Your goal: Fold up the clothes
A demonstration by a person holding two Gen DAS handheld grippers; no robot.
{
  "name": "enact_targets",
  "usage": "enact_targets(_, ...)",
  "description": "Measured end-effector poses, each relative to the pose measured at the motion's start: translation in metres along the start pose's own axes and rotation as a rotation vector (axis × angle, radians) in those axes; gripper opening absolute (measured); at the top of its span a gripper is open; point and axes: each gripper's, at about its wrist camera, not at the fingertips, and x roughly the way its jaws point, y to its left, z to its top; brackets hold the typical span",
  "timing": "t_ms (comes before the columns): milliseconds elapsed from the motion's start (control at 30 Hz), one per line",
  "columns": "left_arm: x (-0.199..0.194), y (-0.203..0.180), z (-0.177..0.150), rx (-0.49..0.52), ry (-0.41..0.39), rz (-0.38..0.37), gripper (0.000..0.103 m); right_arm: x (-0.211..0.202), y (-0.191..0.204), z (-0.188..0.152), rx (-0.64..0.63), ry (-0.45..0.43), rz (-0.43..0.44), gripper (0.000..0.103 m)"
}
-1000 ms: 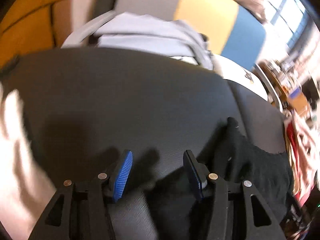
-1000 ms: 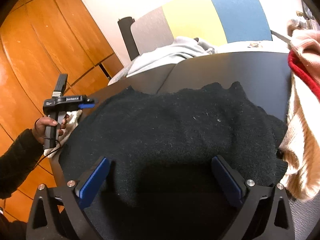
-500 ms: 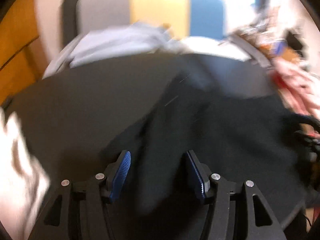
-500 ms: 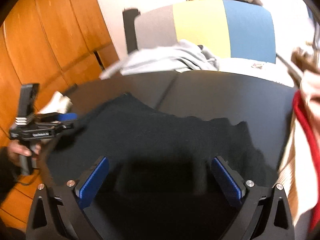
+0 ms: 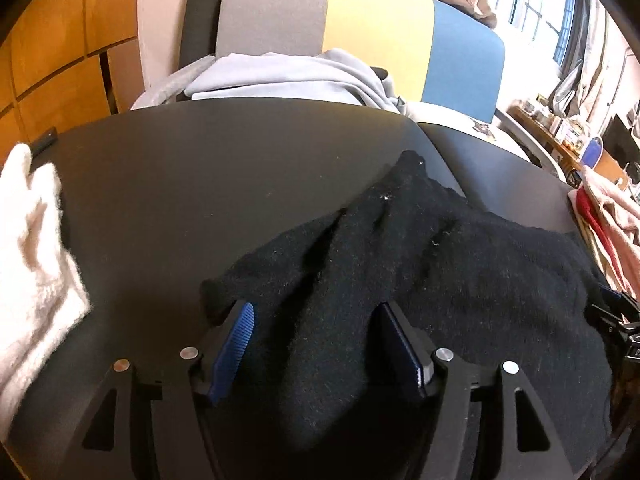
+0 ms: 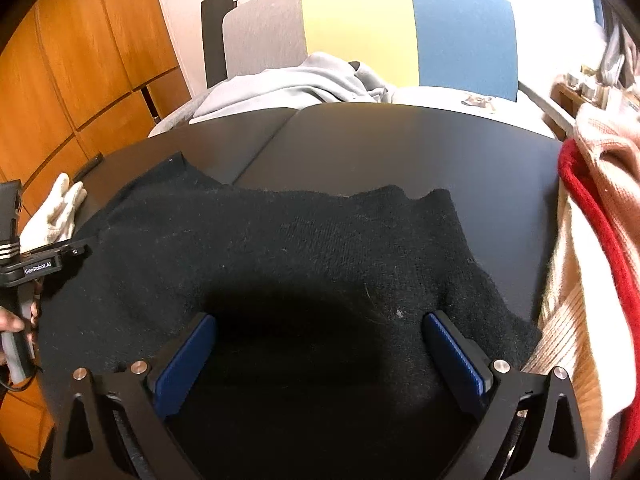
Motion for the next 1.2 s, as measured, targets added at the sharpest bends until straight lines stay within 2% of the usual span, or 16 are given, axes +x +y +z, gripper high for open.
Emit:
enact_targets(67, 0.004, -0.001, 0.005, 0.001, -0.002, -0.017, 0.067, 0.0, 0.001, 0.0, -0.001, -0.001, -0.001, 0.103)
enact_targets(200, -0.011, 0.022, 0.007, -0.077, 0.005, -0.146, 0.068, -0.001, 0.001, 0.0, -0.002, -0.004, -0.002, 0.103)
enact_targets(433, -0.027, 0.063, 0.002, -0.102, 0.062, -0.244, 0.071, -0.002, -0.001, 0.001, 0.002, -0.009, 0.006, 0.103)
enact_targets(667, 0.013, 0.056, 0.011, -0.104, 0.164, -0.348, 0.071, -0.003, -0.003, 0.001, 0.012, -0.015, 0.022, 0.103)
enact_targets(733, 0.02, 0.057, 0.015, -0.126, 0.16, -0.37, 0.073, -0.004, -0.004, 0.002, 0.017, -0.017, 0.028, 0.103)
enact_targets(867, 0.028, 0.063, 0.02, -0.201, 0.203, -0.432, 0.073, -0.005, -0.006, 0.001, 0.028, -0.024, 0.043, 0.103)
enact_targets(967, 0.036, 0.063, 0.023, -0.243, 0.229, -0.458, 0.041, -0.006, -0.008, 0.001, 0.038, -0.029, 0.056, 0.103)
enact_targets(1000, 0.041, 0.061, 0.025, -0.26, 0.242, -0.474, 0.023, -0.006, -0.009, 0.002, 0.042, -0.031, 0.06, 0.103)
enact_targets(1200, 0.051, 0.054, 0.034, -0.333, 0.212, -0.464, 0.019, -0.008, -0.013, 0.002, 0.068, -0.042, 0.086, 0.103)
